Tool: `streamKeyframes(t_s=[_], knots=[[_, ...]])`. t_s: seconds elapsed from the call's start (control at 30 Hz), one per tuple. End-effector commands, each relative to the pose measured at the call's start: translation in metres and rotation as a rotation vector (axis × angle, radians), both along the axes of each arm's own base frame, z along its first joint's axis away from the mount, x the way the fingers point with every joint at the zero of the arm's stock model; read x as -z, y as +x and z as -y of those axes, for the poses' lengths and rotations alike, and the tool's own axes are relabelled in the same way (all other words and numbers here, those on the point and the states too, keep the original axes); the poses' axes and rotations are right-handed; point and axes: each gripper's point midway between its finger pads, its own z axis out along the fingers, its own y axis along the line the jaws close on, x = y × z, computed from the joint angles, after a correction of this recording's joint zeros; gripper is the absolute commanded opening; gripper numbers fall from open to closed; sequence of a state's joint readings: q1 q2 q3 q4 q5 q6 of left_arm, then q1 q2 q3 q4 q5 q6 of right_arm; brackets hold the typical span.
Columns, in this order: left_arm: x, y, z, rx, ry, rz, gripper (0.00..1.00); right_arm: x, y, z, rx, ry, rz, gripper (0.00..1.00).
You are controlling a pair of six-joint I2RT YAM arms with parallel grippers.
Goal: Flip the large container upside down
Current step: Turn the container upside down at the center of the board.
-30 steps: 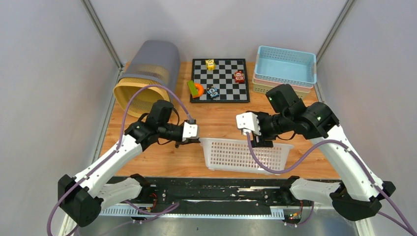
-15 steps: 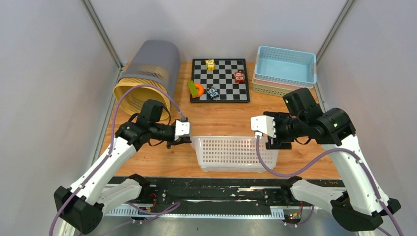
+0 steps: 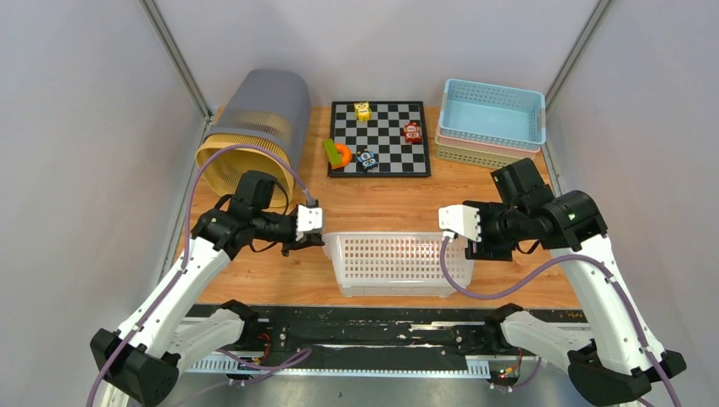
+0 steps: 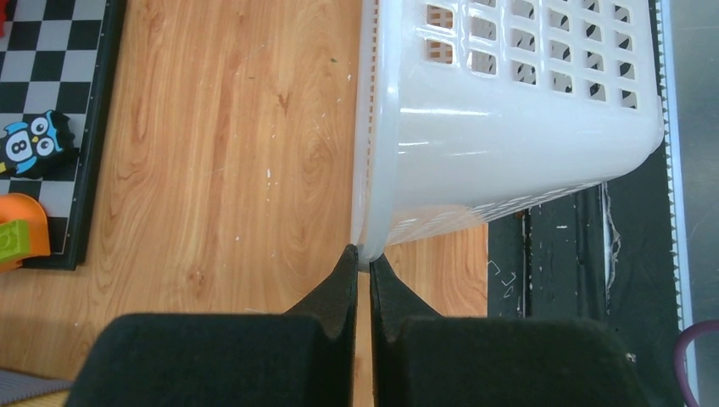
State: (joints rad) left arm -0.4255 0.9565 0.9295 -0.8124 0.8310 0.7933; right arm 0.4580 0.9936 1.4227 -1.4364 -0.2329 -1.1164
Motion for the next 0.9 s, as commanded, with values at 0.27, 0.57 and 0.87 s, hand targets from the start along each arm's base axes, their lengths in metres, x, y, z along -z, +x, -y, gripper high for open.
streamKeyframes(t_s=[0.27,0.57,0.87], knots=[[-0.007,-0.001,0.001,-0.055,-0.062,-0.102,0.00,0.006,-0.002,-0.018,-0.035,0.133,-0.123,0.39],[-0.006,0.005,0.002,-0.072,-0.097,-0.180,0.00,-0.004,0.009,-0.033,-0.030,0.268,-0.166,0.10],[-0.007,0.010,0.007,-0.084,-0.123,-0.291,0.00,-0.014,0.018,-0.049,0.016,0.400,-0.337,0.03]])
